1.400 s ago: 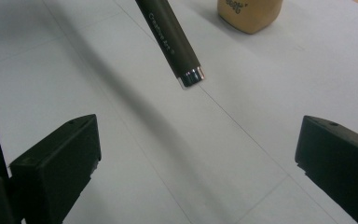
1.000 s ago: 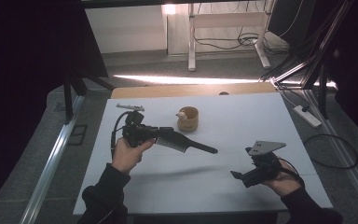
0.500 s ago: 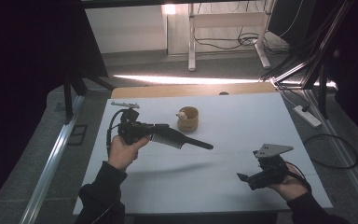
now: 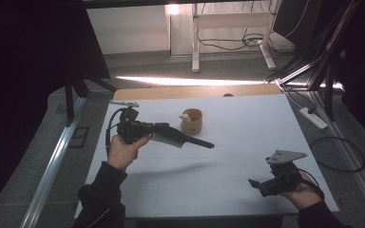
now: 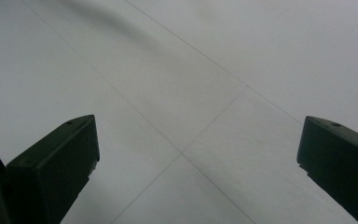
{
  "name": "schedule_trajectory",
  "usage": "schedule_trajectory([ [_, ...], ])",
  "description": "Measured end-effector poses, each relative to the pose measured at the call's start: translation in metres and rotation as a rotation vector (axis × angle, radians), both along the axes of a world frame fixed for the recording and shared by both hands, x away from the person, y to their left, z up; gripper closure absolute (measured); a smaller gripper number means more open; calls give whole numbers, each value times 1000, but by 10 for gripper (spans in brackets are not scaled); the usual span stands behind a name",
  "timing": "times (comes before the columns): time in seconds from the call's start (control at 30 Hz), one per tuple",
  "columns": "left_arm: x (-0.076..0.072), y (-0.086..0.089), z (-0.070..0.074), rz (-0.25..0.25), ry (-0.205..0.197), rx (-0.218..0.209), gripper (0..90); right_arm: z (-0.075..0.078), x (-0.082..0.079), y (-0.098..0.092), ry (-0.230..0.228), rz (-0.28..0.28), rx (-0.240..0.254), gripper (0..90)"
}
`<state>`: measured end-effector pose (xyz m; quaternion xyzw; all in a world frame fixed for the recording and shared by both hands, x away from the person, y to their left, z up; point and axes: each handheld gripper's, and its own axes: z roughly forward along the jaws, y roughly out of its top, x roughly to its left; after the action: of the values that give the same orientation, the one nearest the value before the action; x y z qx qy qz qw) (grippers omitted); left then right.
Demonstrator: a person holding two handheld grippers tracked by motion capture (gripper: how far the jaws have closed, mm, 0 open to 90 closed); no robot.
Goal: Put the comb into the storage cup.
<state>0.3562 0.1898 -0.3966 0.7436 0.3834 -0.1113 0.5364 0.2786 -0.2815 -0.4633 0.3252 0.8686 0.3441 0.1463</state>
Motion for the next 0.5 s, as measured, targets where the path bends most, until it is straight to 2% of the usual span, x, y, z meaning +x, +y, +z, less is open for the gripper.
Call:
schedule_trajectory([
  [0.3, 5, 7, 8, 16, -11, 2, 834, 0, -7, -13, 3, -59, -17, 0],
  [0.5, 9, 10, 14, 27, -17, 8, 834, 2, -14, -25, 18, -119, -32, 0],
])
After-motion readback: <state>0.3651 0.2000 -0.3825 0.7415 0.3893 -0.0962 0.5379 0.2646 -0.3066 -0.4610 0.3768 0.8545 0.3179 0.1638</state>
